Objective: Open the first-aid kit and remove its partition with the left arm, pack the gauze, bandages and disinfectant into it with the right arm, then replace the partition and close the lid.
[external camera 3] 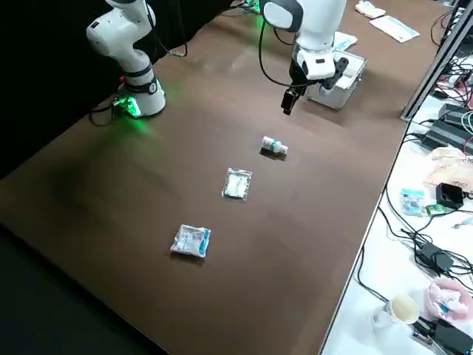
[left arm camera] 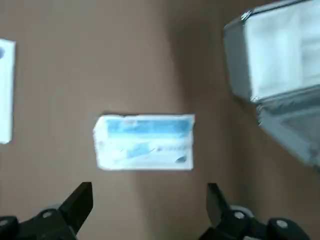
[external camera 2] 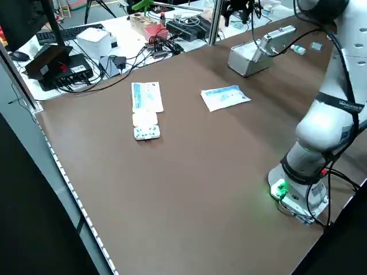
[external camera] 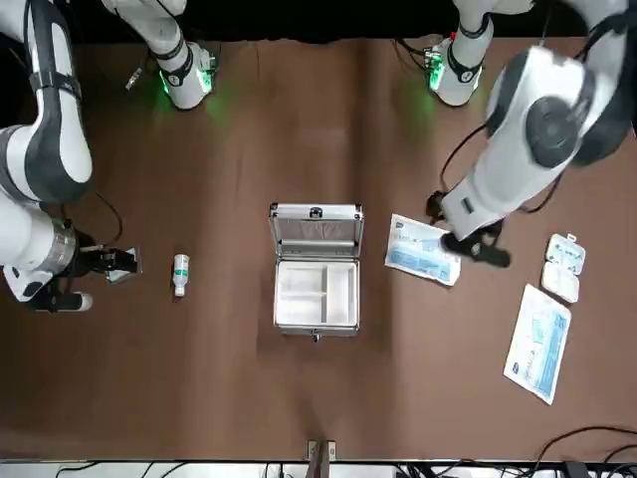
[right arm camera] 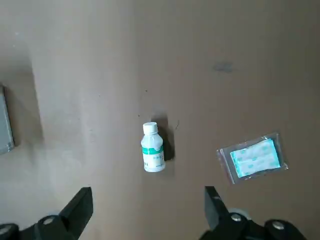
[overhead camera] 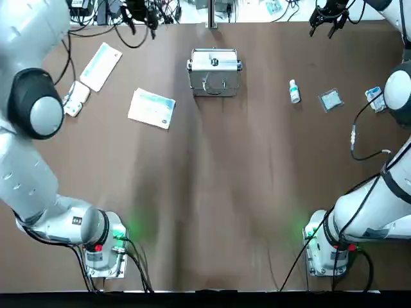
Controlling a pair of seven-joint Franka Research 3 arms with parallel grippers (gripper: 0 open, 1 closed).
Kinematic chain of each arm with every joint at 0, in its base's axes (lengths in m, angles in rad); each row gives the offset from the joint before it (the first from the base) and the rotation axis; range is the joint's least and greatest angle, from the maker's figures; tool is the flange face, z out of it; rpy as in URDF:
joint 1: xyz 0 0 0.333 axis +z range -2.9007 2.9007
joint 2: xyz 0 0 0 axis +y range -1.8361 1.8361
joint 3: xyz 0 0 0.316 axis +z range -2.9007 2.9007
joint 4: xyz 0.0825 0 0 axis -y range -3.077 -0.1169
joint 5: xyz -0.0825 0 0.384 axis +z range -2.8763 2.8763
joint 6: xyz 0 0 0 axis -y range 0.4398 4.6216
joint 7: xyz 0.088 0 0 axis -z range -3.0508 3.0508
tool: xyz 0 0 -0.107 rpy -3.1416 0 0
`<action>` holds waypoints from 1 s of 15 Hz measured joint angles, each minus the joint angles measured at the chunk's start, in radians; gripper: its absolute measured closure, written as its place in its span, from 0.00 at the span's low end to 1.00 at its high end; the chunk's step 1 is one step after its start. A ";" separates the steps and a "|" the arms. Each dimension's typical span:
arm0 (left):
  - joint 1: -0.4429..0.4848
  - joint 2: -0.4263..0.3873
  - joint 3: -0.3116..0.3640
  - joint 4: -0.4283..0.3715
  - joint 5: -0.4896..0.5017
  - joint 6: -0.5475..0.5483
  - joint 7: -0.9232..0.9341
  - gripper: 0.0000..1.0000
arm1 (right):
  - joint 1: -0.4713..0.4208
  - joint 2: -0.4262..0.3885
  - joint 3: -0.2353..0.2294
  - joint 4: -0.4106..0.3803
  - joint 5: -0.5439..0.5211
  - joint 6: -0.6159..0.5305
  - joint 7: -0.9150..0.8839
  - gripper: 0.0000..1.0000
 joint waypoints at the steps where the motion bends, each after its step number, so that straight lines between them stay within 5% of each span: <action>1: -0.032 0.050 -0.010 0.027 0.000 0.062 -0.059 0.00 | 0.001 0.003 0.001 -0.019 0.008 0.021 -0.009 0.01; 7: -0.165 0.153 -0.013 0.052 0.000 0.302 -0.333 0.00 | -0.001 0.058 0.000 -0.132 0.013 0.152 -0.013 0.02; 15: -0.304 0.341 0.024 0.106 0.000 0.489 -0.484 0.00 | -0.003 0.161 -0.003 -0.144 0.013 0.144 -0.018 0.02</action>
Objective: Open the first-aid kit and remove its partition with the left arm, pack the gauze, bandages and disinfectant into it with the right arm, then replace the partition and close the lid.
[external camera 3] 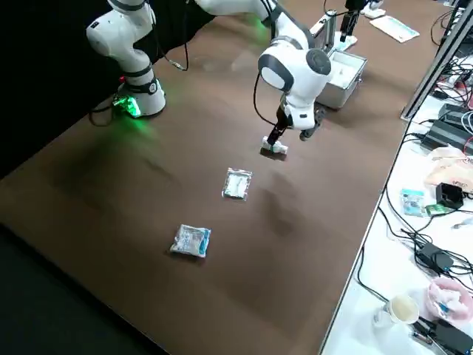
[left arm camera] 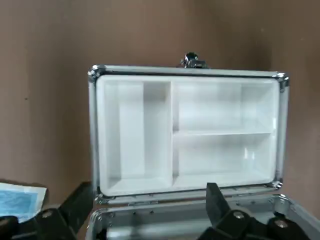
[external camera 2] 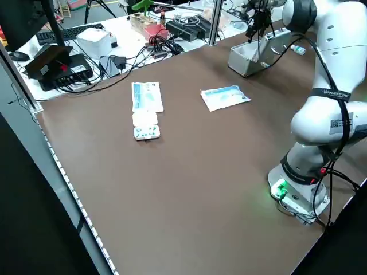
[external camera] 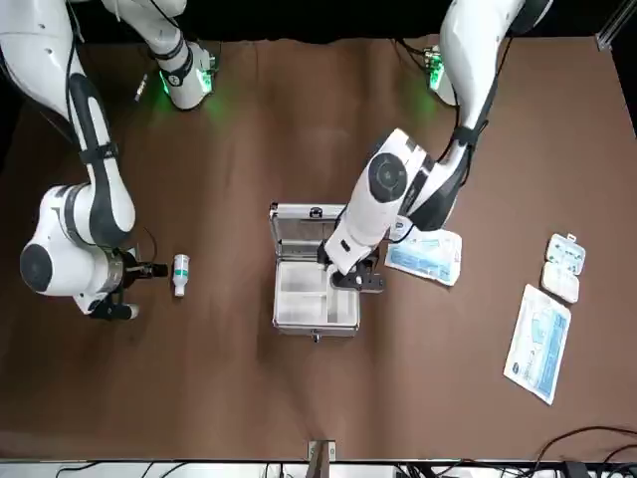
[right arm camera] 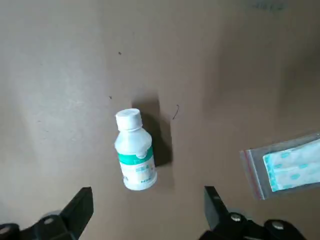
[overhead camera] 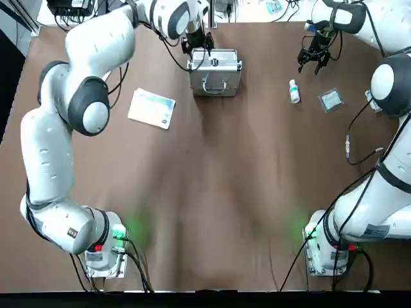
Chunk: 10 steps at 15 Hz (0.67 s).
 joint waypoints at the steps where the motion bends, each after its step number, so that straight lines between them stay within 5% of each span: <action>1: -0.021 0.015 0.020 0.005 0.000 0.006 0.000 0.00 | -0.001 0.011 0.000 -0.001 0.000 0.000 -0.001 0.02; 7: -0.112 0.087 0.103 0.067 0.000 0.051 -0.044 0.03 | 0.001 0.094 0.001 -0.003 0.000 0.007 -0.012 0.02; 10: -0.112 0.128 0.105 0.086 0.000 0.085 -0.049 0.13 | 0.029 0.128 0.004 -0.003 0.000 0.033 -0.027 0.02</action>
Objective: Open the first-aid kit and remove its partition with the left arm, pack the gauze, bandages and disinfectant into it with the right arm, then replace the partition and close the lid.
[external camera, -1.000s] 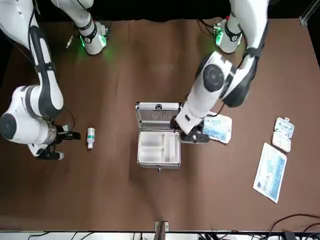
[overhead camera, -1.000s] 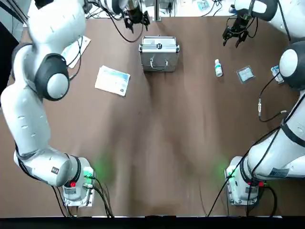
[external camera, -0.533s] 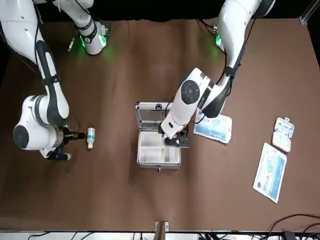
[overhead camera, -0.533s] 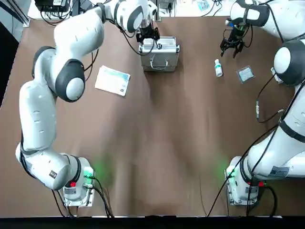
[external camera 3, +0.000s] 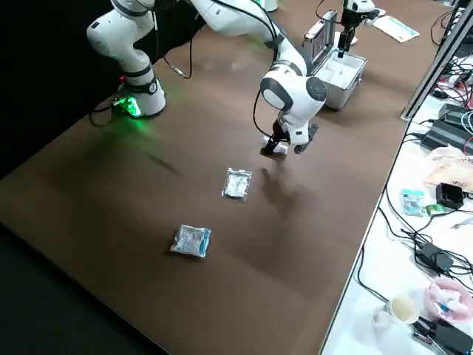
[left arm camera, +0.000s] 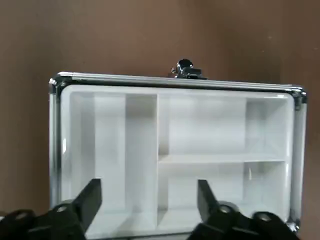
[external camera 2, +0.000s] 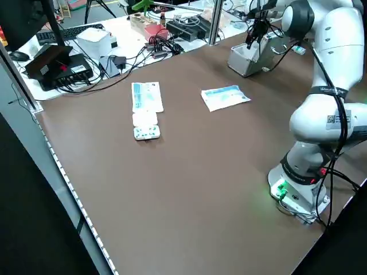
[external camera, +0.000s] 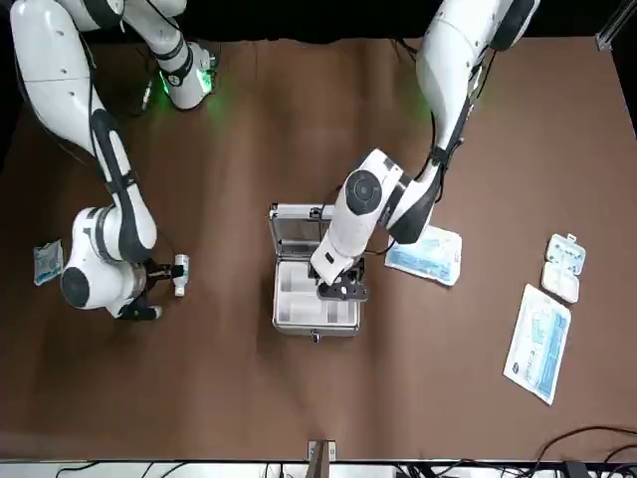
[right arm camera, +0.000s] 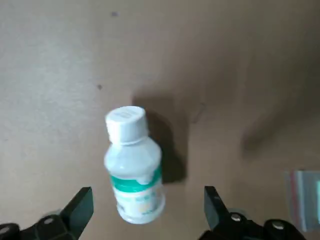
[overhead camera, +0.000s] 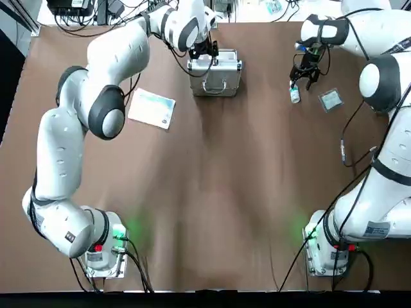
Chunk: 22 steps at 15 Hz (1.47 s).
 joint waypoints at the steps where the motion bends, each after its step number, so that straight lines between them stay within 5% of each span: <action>1: 0.000 0.011 0.000 0.005 0.000 0.004 -0.009 0.22 | 0.010 0.003 0.000 0.000 0.000 0.001 -0.009 0.02; 2: -0.001 0.020 0.000 0.008 0.000 0.010 -0.015 0.28 | 0.017 0.003 0.000 0.000 0.000 0.001 -0.017 0.02; 7: -0.010 0.040 0.006 0.018 0.000 0.020 -0.026 0.29 | 0.021 0.019 -0.003 0.000 -0.002 0.001 -0.073 0.05; 10: -0.018 0.051 0.014 0.019 0.000 0.027 -0.026 0.29 | 0.021 0.034 -0.006 0.000 -0.007 0.001 -0.091 0.31; 15: -0.021 0.060 0.021 0.020 0.000 0.030 -0.026 0.35 | 0.021 0.048 -0.006 0.000 -0.008 0.007 -0.098 0.36; 18: -0.023 0.063 0.022 0.020 0.000 0.030 -0.026 0.38 | 0.020 0.049 -0.006 0.003 -0.008 0.007 -0.101 0.57; 22: -0.056 0.074 0.053 0.020 0.000 0.030 -0.026 0.40 | 0.020 0.050 -0.005 0.017 -0.007 0.006 -0.101 0.60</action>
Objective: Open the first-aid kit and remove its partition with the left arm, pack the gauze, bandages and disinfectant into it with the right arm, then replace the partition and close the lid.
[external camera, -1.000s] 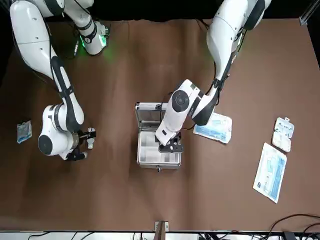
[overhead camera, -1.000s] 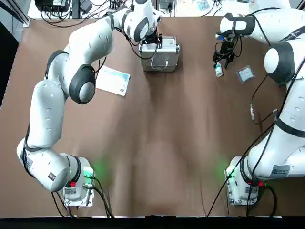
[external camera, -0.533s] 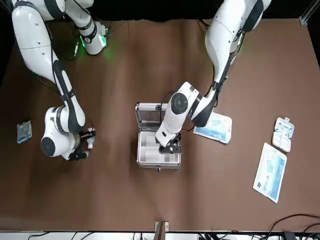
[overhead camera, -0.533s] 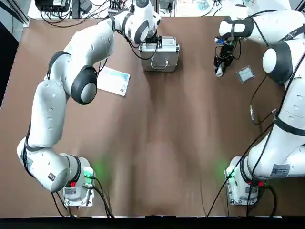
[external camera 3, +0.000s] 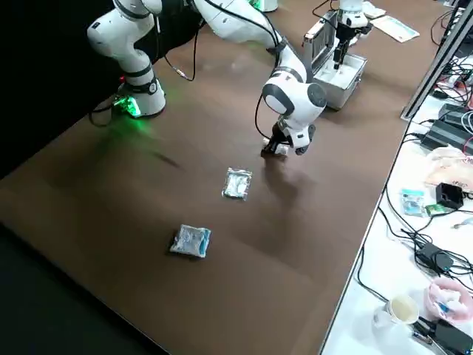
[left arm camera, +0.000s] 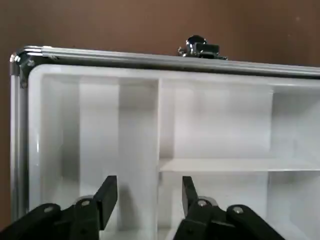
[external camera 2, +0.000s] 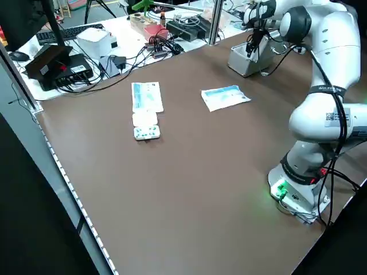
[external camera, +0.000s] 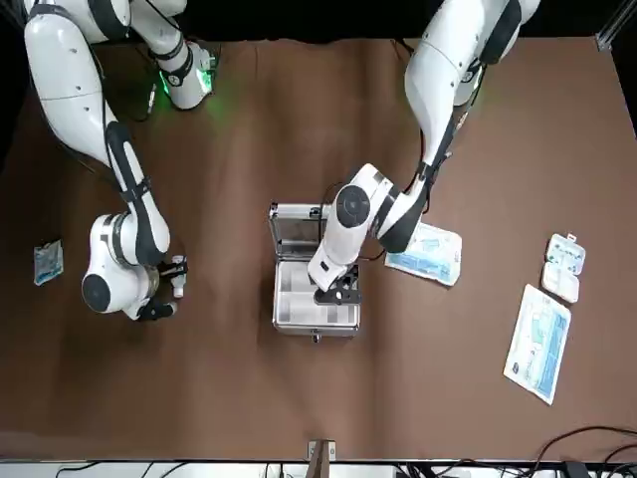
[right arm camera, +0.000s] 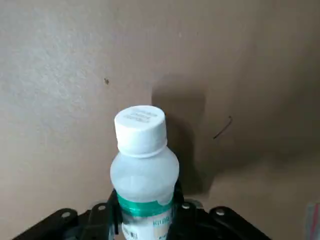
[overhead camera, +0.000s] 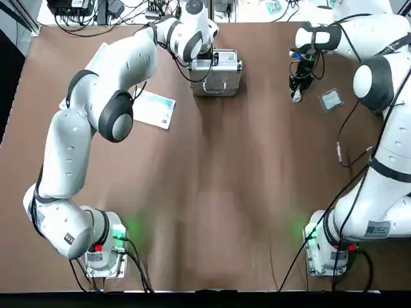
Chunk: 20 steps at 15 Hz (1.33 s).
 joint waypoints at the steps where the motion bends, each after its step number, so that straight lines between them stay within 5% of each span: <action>1: -0.004 0.000 0.005 0.001 0.000 0.000 0.000 0.48 | 0.000 0.000 0.000 0.009 0.000 -0.010 0.000 0.60; 3: -0.006 0.000 0.008 0.003 0.000 -0.002 0.000 0.52 | 0.000 0.000 0.000 0.052 0.000 -0.074 0.000 0.60; 7: -0.008 0.000 0.006 0.008 0.000 -0.002 -0.003 0.89 | 0.001 -0.006 0.002 0.174 0.000 -0.261 0.002 0.60; 10: -0.011 0.000 0.006 0.020 0.001 -0.022 -0.006 0.97 | 0.002 -0.006 0.003 0.212 0.001 -0.277 0.032 0.60; 20: -0.010 -0.026 0.004 0.045 -0.002 -0.071 -0.021 0.96 | 0.024 -0.006 0.008 0.263 0.081 -0.277 0.133 0.60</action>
